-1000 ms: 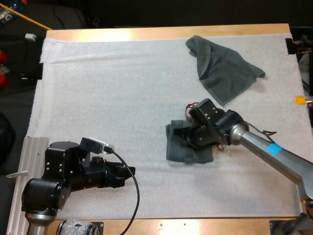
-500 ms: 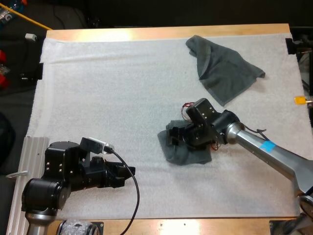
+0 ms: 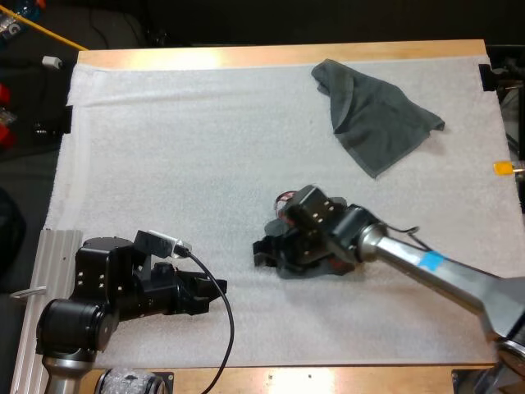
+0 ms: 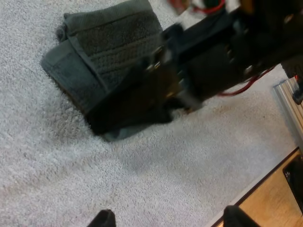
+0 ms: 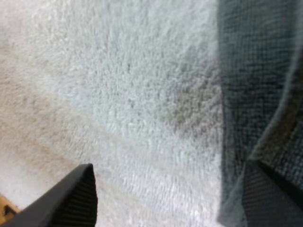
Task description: Pick towel from pile, fold and stack
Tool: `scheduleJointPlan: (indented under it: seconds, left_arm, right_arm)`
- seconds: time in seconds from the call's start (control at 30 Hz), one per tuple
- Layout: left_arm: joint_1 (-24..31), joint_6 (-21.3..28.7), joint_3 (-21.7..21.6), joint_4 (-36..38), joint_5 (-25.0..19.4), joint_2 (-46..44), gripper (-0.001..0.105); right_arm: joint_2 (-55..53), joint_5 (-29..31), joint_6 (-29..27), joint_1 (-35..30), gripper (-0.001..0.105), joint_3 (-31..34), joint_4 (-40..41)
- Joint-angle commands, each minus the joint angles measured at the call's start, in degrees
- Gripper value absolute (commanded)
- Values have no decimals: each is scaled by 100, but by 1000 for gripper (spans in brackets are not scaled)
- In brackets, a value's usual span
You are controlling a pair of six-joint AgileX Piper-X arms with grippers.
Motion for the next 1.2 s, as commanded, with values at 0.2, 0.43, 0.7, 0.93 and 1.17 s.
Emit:
scheduleJointPlan:
  seconds: [0.2,0.43,0.7,0.93,1.17]
  left_arm:
    - [-12,-8,-25,22,40,-18,47]
    - [-12,-8,-25,22,40,-18,47]
    - [-12,35,-25,22,40,-18,47]
    - [-12,35,-25,10,40,-18,47]
    - [-12,146,-25,6,52,-18,47]
  right_arm:
    - [2,-75,-1,-3,63,-35,-112]
    - [-869,812,-339,-3,63,-35,640]
    - [-2262,1698,-883,-3,63,-35,1928]
    - [-3433,2101,-928,-3,63,-35,2766]
    - [-4615,2375,-864,-3,63,-35,3477]
